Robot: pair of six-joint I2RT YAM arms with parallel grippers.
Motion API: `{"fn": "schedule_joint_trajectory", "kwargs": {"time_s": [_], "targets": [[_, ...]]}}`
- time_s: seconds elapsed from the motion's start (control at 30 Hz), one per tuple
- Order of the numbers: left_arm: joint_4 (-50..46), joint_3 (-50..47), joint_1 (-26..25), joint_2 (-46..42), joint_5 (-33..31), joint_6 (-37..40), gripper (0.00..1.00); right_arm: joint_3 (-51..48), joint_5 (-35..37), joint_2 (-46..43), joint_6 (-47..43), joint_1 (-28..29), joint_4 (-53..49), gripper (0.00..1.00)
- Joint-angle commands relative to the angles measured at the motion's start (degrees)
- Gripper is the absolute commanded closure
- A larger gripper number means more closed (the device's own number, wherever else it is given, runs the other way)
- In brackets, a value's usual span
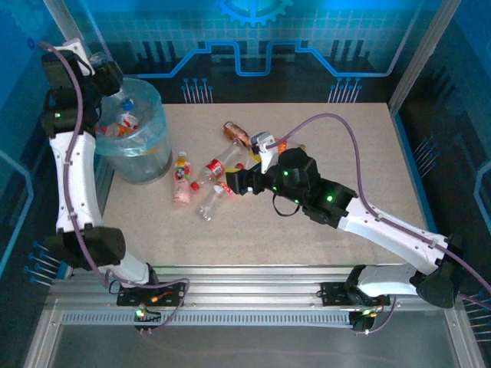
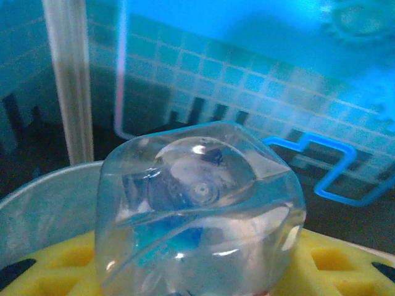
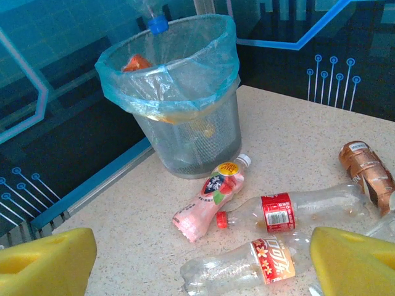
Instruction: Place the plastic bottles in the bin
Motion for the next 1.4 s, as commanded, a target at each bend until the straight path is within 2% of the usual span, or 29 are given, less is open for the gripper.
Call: {"fn": "schedule_joint_trajectory", "kwargs": {"time_s": [0.0,0.13,0.23,0.33,0.5,0.67,1.03,1.23,1.37], "targets": [[0.5,2.2,1.8,3.1,7.6,-8.5,0.52,2.5,-1.1,0.6,-1.5,0.6,0.6,0.10],[1.0,0.6,2.2,5.3,8.6,-11.1,0.45,2.7,-1.4,0.9,-1.4,0.6,0.3,0.10],[0.4,0.0,2.8,6.1,9.4,-12.9,0.31,2.7,-1.8,1.0,-1.1,0.6,-0.2,0.10],[1.1,-1.5,3.4,5.3,8.9,-13.7,0.23,2.5,-2.0,1.0,-0.8,0.6,-0.6,0.10],[1.6,-3.1,4.6,4.0,7.9,-13.8,0.20,2.5,-1.9,1.0,-0.3,0.6,-0.8,0.10],[1.2,-3.9,5.1,3.8,7.7,-12.1,0.24,2.8,-2.1,1.5,0.1,0.6,-0.5,0.10],[-1.4,-3.4,3.8,6.7,11.1,-9.3,0.40,2.8,-2.7,2.9,0.7,0.7,-0.1,0.10],[-8.9,6.8,-0.4,14.5,10.3,-3.2,0.57,3.4,-3.5,4.1,0.6,0.7,-0.2,0.10],[-12.3,10.6,-1.5,18.8,8.9,-1.9,0.66,3.5,-3.4,4.2,0.3,0.7,-0.6,0.11]]}}
